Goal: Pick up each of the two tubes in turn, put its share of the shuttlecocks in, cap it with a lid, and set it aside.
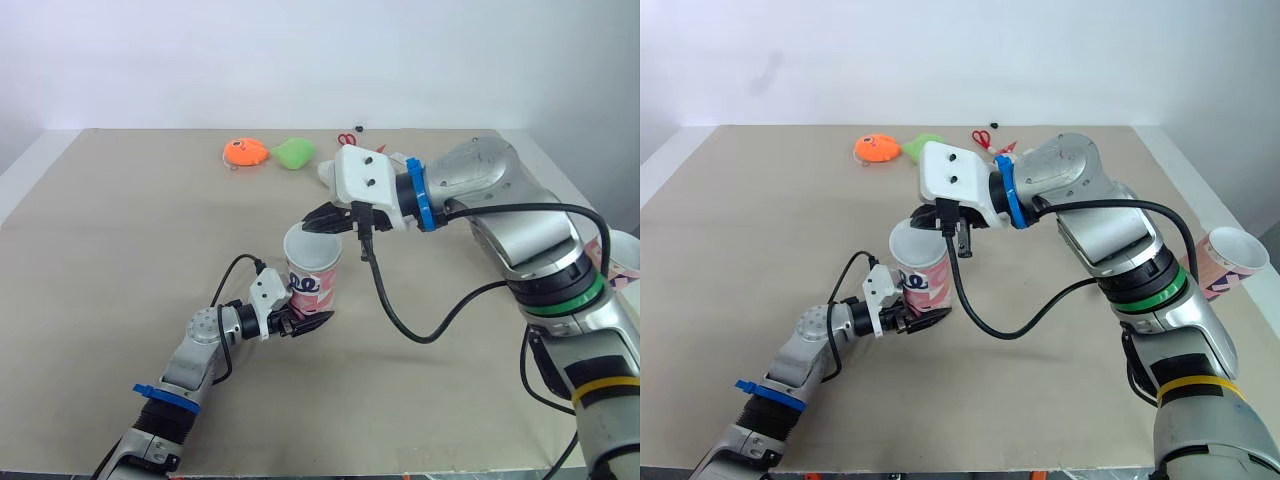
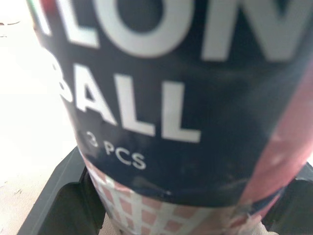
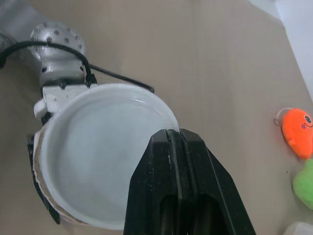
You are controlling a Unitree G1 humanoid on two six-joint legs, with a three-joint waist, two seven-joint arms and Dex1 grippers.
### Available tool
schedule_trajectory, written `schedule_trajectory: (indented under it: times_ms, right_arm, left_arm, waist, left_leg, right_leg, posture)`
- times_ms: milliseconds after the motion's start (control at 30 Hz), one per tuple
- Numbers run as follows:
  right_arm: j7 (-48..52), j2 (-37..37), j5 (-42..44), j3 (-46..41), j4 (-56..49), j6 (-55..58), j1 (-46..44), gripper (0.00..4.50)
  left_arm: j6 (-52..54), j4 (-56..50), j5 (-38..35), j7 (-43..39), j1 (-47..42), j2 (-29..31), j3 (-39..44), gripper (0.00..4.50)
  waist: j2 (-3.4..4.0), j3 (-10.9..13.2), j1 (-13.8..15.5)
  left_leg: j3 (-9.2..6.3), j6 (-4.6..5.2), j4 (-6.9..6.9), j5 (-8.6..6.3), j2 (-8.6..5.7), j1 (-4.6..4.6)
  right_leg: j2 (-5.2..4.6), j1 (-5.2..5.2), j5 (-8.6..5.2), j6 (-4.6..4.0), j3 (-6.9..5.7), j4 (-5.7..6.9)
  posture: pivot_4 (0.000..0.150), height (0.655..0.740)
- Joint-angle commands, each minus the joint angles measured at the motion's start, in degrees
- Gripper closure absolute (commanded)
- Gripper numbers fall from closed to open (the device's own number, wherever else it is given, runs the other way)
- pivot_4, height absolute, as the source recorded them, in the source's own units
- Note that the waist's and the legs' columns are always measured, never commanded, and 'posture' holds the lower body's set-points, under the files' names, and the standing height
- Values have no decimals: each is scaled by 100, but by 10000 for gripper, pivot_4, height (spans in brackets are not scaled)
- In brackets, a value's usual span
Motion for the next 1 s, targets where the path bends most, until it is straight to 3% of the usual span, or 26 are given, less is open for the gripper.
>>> schedule_trajectory:
  times_ms: [33, 1000]
  right_arm:
    - [186, -21, -110, -51, -9, -82, -130, 44879]
    - [20, 489, -523, 8, -222, -138, 380, 44879]
  left_arm:
    - [203, 156, 68, 22, 216, 71, -110, 11899]
    - [242, 143, 64, 5, 222, 129, -140, 11899]
  waist:
    - [0, 0, 0]
    - [1, -10, -6]
  left_leg:
    - [0, 0, 0, 0, 0, 0]
    - [2, 0, -1, 0, 17, 9]
  right_leg:
    - [0, 0, 0, 0, 0, 0]
    - [17, -2, -15, -24, -2, 1]
  posture:
    - [1500, 7400]
    - [1500, 7400]
